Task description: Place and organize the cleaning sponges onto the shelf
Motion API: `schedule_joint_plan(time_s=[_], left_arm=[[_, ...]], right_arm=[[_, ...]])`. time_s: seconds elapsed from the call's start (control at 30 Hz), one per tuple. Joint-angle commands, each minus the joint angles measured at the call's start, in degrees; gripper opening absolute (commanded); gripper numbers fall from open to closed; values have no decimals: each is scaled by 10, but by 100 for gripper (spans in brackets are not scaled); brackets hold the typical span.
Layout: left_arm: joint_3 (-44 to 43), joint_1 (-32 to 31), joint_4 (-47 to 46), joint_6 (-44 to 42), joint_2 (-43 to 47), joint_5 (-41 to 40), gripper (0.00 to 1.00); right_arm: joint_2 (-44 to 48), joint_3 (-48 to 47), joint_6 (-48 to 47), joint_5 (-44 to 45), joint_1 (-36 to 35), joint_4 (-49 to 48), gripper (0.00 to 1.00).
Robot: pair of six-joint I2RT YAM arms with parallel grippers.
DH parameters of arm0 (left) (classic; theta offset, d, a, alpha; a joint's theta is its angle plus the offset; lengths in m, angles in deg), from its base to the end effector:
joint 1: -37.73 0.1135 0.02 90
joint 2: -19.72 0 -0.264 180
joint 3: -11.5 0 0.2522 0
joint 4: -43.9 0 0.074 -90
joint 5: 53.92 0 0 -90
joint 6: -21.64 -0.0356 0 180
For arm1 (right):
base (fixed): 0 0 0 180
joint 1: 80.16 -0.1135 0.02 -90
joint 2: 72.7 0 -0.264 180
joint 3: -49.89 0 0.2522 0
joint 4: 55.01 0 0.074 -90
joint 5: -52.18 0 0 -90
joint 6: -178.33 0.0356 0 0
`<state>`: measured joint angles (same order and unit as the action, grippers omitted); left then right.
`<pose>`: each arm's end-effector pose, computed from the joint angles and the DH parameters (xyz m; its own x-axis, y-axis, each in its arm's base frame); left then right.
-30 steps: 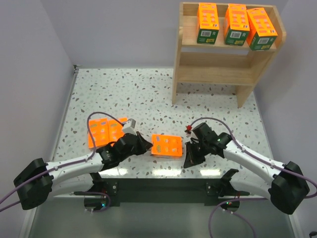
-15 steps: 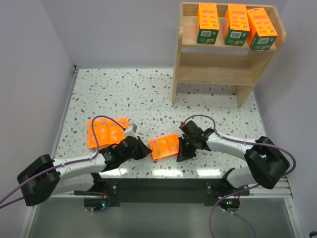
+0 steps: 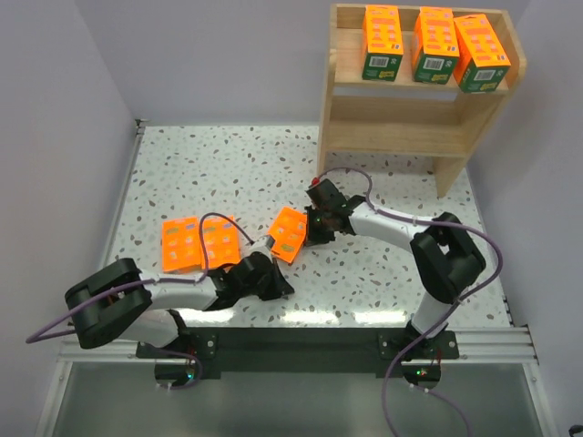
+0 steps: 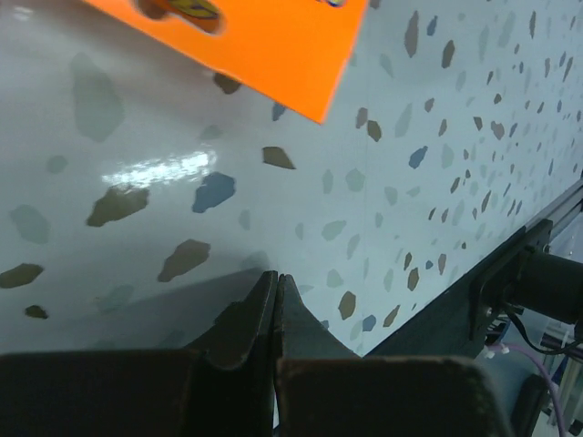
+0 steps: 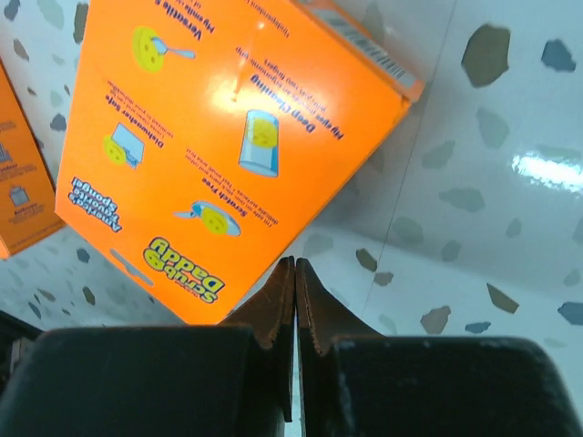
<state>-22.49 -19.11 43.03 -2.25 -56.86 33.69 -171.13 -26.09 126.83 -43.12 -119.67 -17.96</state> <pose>0.1250 -0.1885 0.1267 -0.8966 -0.2979 -0.3277 -0.0010 0.7413 -0.6712 0.2659 0.2235 0.1840 -0.9371 0.0306 -0.3477 -0.1103 0.9191 0.3782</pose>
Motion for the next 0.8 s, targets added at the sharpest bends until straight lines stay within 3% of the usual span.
schedule_joint_plan(time_s=[0.0, 0.13, 0.27, 0.37, 0.43, 0.53, 0.77], left_arm=[[-44, -13, -48, -24, -9, 21, 0], [-54, -13, 51, -43, 65, -22, 0], [-96, -12, 285, -61, 212, -151, 0], [-142, 1, 378, -87, 269, -231, 0], [-171, 36, 392, -134, 269, -241, 0], [-198, 121, 384, -199, 220, -184, 0], [-257, 168, 292, -301, 48, -160, 0]], right_arm=[[-24, -40, -14, 30, 14, -4, 0], [5, -23, -7, 46, 24, 11, 0], [70, 24, -17, 38, 24, 23, 0], [132, 71, -15, 19, 25, 25, 1], [158, 101, -11, 8, 24, 28, 0], [207, 130, -4, -8, 23, 36, 0], [291, 159, 4, -39, 14, 69, 0]])
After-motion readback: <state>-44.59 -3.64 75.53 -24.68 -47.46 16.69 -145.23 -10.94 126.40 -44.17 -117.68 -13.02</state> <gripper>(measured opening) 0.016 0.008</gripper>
